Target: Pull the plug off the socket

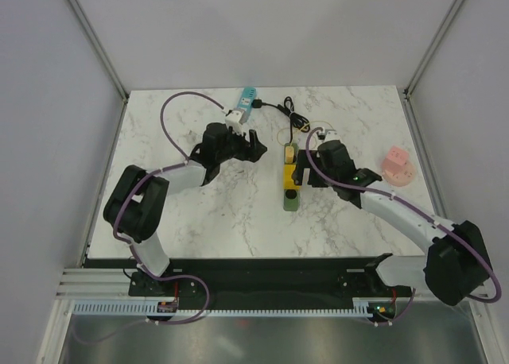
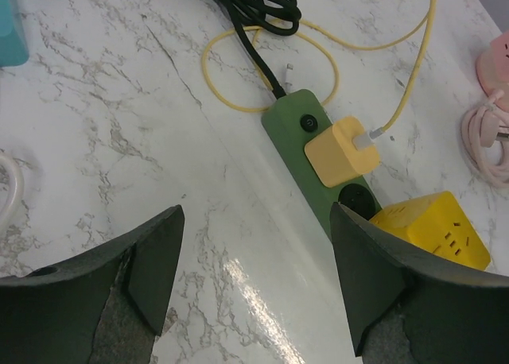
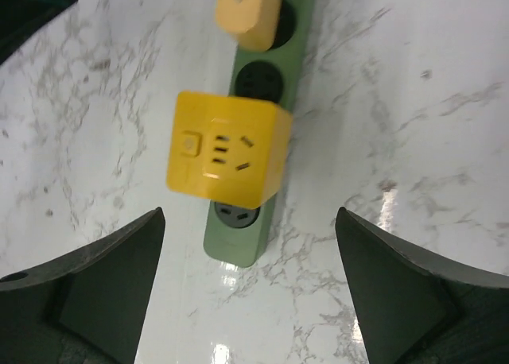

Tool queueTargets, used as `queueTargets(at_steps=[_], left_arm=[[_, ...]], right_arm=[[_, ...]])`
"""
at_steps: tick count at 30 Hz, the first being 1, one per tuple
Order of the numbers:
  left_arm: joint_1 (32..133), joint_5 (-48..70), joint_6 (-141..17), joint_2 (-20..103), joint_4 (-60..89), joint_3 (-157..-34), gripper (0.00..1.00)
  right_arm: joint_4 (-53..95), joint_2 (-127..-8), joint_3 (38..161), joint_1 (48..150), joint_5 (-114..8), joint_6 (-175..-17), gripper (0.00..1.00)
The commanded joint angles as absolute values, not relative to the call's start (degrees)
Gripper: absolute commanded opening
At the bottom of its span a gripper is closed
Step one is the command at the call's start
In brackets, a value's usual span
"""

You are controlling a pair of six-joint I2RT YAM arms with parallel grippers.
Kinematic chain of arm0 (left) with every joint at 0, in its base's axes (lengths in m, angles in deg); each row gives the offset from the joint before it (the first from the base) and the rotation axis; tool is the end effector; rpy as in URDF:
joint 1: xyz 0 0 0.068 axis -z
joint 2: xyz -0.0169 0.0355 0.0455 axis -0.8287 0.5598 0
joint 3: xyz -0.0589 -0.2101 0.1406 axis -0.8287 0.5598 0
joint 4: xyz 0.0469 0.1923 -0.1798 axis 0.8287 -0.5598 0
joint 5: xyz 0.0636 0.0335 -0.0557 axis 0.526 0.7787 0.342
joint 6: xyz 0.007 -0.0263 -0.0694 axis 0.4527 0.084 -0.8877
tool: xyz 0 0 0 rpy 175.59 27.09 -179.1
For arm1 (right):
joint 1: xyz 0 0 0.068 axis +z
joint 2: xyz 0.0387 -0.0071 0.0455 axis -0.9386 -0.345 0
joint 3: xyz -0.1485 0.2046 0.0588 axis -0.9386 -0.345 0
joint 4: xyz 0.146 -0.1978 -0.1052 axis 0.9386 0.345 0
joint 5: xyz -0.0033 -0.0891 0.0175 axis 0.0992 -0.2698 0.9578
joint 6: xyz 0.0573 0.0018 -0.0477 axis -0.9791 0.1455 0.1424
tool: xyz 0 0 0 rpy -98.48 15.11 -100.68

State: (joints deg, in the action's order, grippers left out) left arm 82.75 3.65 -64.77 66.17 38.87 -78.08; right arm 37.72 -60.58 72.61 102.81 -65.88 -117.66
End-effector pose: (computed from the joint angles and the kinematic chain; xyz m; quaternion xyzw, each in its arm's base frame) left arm 0.3588 -0.2000 0.1778 0.1663 0.7943 -0.3038 0.4991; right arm 0.2592 0.1611 0.2087 -0.0177 0.9139 0.1673 0.3694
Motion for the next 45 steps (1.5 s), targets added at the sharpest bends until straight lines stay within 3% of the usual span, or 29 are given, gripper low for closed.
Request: queueTargets(at_steps=[1,11,16,20,25,45], left_arm=[[83.64,6.4,-69.83,63.47,33.87,-80.35,0.81],[102.8,36.35,-75.52,59.41,7.98,-88.35,0.84],[108.42,41.47,-78.46,63.18,-1.2,-97.22,0.89],[111.86,48.32,-78.28,67.14,-6.74,-103.2,0.94],[112.91,50.87,-76.61,74.33,-12.88,-110.83,0.99],[113.97,54.49,-77.57,84.55,-17.74,-120.44,1.0]], right_arm=[[36.49,-54.55,70.27,98.49,-69.45,-121.5,0.95],[22.0,-52.24,63.24,90.82,-77.26,-133.89,0.93],[8.91,-56.01,61.3,90.21,-79.21,-137.07,0.92],[-2.52,-57.16,52.79,90.21,-77.37,-137.78,0.92],[-11.51,-58.39,44.96,89.51,-77.37,-135.15,0.92],[-14.5,-59.44,43.63,84.49,-70.07,-135.49,0.93]])
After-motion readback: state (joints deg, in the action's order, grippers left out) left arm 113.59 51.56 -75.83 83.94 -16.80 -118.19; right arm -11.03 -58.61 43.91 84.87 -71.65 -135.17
